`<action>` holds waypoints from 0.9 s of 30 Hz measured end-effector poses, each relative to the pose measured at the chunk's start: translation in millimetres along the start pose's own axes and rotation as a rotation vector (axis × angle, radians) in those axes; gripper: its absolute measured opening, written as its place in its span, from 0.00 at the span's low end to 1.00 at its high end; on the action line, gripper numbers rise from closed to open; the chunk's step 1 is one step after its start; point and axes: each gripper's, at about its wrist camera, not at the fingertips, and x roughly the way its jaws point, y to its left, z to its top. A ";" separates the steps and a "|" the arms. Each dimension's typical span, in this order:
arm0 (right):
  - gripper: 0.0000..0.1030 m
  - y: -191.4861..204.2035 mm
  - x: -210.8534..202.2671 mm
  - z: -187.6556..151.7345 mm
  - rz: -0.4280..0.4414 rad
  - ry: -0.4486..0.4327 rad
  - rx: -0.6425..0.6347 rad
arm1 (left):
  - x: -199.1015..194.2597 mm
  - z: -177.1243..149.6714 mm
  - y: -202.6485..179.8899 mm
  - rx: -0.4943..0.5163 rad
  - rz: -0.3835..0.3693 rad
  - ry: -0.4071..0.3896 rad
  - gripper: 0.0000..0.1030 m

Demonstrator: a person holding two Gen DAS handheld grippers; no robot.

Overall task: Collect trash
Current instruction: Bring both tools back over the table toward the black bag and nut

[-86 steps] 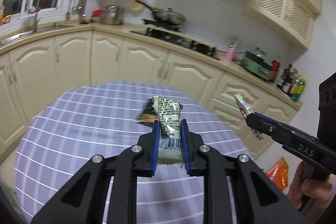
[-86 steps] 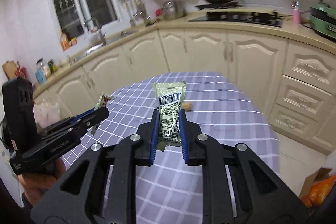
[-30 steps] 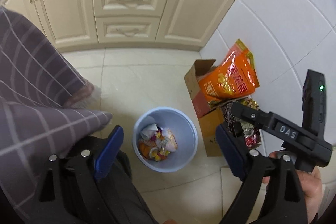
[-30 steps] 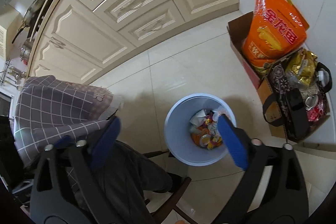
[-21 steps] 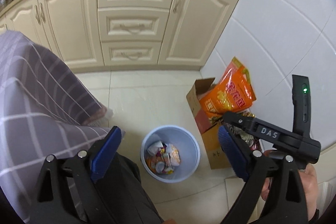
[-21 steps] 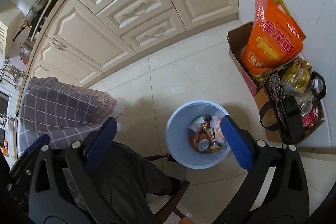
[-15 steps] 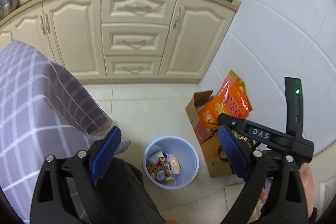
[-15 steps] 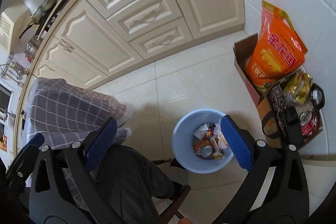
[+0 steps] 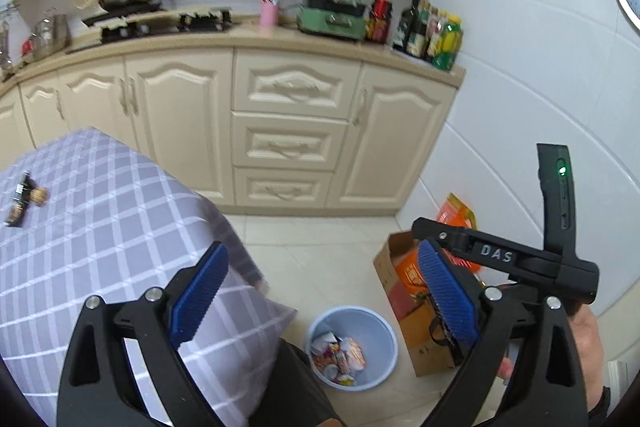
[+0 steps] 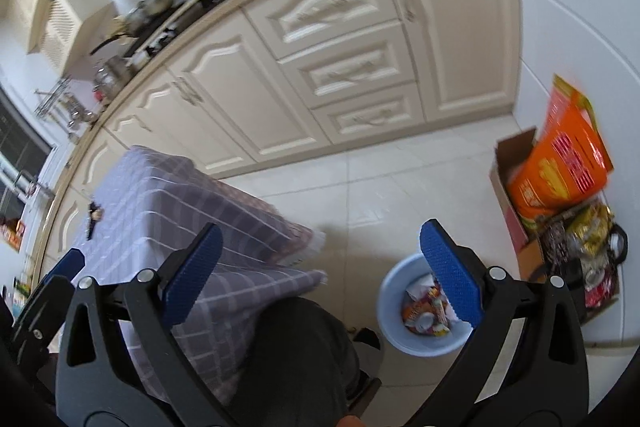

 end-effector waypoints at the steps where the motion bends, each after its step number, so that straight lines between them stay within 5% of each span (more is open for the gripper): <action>1: 0.94 10.4 -2.5 3.1 0.012 -0.009 -0.015 | -6.0 2.1 5.7 -0.005 0.012 -0.013 0.91; 15: 0.94 157.8 2.0 20.1 0.166 -0.049 -0.226 | -96.9 18.0 121.0 -0.096 0.231 -0.178 0.92; 27: 0.94 286.4 50.7 8.5 0.253 -0.005 -0.404 | -124.1 12.4 233.8 -0.192 0.416 -0.181 0.92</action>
